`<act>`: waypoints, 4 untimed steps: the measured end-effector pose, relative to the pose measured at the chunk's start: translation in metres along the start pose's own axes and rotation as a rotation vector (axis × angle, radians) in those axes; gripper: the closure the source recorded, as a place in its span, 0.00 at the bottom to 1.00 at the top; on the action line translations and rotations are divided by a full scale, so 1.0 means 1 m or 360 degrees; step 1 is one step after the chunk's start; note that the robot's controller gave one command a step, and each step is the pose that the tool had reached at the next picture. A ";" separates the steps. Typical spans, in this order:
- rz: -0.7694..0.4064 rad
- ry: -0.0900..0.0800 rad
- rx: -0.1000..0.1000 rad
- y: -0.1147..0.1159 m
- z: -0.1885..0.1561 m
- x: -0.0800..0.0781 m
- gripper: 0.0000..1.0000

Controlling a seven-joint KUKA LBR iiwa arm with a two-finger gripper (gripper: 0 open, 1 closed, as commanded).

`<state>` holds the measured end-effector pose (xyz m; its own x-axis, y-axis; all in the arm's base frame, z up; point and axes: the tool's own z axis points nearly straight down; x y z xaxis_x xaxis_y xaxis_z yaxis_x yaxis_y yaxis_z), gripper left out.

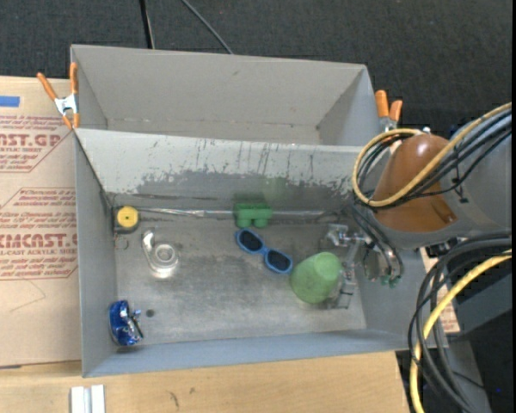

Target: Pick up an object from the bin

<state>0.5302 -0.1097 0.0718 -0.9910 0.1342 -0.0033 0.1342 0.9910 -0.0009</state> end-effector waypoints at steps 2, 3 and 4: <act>0.0450 0.0006 -0.0002 0.031 -0.028 0.034 0.00; 0.0634 0.0009 -0.0002 0.039 0.003 0.040 0.00; 0.0549 0.0005 -0.0008 0.133 0.002 0.023 0.00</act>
Offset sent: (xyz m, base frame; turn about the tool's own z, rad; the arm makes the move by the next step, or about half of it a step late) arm -0.0244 0.0240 0.0282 0.1670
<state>0.5254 0.0248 0.0695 -0.8872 0.4613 0.0003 0.4613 0.8872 0.0049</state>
